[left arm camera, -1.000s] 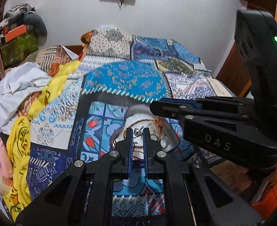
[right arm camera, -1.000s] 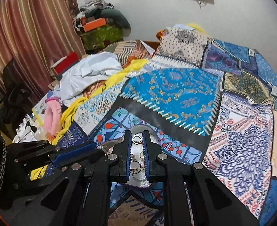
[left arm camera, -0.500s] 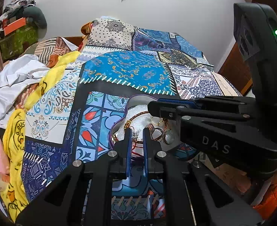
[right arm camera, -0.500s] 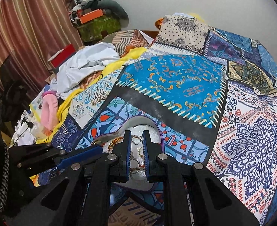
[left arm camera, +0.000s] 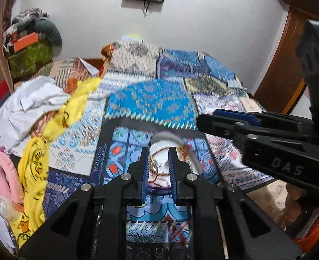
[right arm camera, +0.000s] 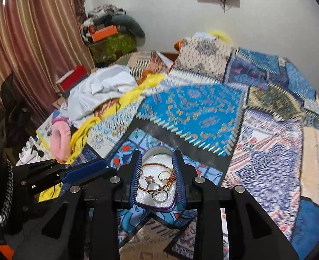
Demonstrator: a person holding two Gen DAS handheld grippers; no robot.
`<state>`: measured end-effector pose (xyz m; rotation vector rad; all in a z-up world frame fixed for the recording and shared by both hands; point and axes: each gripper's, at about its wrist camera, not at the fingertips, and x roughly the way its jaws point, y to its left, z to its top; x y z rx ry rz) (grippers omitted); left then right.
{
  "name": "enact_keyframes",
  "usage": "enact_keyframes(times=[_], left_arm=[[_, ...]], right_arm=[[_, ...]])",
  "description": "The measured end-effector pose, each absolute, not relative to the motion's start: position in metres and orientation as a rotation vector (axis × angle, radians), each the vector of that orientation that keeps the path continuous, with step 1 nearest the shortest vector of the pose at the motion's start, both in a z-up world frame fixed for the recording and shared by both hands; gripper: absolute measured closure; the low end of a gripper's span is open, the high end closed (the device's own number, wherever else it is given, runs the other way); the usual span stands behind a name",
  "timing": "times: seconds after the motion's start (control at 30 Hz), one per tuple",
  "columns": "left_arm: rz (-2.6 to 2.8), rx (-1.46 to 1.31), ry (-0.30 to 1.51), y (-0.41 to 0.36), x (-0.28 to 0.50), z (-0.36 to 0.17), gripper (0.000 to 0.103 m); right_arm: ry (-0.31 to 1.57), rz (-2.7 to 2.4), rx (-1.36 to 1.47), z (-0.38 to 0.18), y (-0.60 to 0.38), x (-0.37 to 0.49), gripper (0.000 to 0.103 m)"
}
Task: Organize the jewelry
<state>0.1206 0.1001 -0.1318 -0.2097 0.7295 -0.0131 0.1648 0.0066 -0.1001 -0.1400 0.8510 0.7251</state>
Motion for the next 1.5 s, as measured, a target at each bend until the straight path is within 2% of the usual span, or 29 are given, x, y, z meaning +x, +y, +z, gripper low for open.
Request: enact_keyframes(times=[0.27, 0.37, 0.43, 0.5, 0.53, 0.6, 0.7, 0.73, 0.8, 1.0, 1.5], left_arm=[[0.017, -0.156, 0.510, 0.089, 0.080, -0.051, 0.086], [0.027, -0.138, 0.398, 0.080, 0.053, -0.018, 0.072], [0.040, -0.117, 0.320, 0.072, 0.031, 0.000, 0.068], [0.057, -0.096, 0.264, 0.065, 0.012, 0.013, 0.058], [0.067, -0.087, 0.235, 0.061, 0.003, 0.018, 0.055], [0.082, -0.079, 0.198, 0.056, -0.012, 0.025, 0.043], [0.092, -0.088, 0.170, 0.052, -0.028, 0.032, 0.031], [0.096, -0.091, 0.166, 0.052, -0.031, 0.033, 0.027], [0.109, -0.096, 0.152, 0.051, -0.037, 0.035, 0.013], [0.137, -0.079, 0.139, 0.045, -0.051, 0.033, 0.007], [0.145, -0.083, 0.153, 0.041, -0.049, 0.030, 0.004]], right_arm=[[0.612, 0.687, -0.093, -0.024, -0.031, 0.123, 0.076], [0.498, 0.670, -0.079, 0.007, -0.047, 0.098, 0.076], [0.426, 0.658, -0.071, 0.024, -0.056, 0.079, 0.076], [0.364, 0.649, -0.068, 0.036, -0.064, 0.061, 0.075], [0.333, 0.641, -0.068, 0.042, -0.068, 0.052, 0.071], [0.274, 0.618, -0.066, 0.050, -0.075, 0.035, 0.053], [0.206, 0.585, -0.061, 0.055, -0.081, 0.018, 0.036], [0.190, 0.574, -0.062, 0.056, -0.082, 0.013, 0.033], [0.171, 0.555, -0.060, 0.056, -0.084, 0.010, 0.021], [0.161, 0.518, -0.015, 0.055, -0.090, 0.007, 0.007], [0.182, 0.523, -0.007, 0.049, -0.098, -0.004, 0.006]])
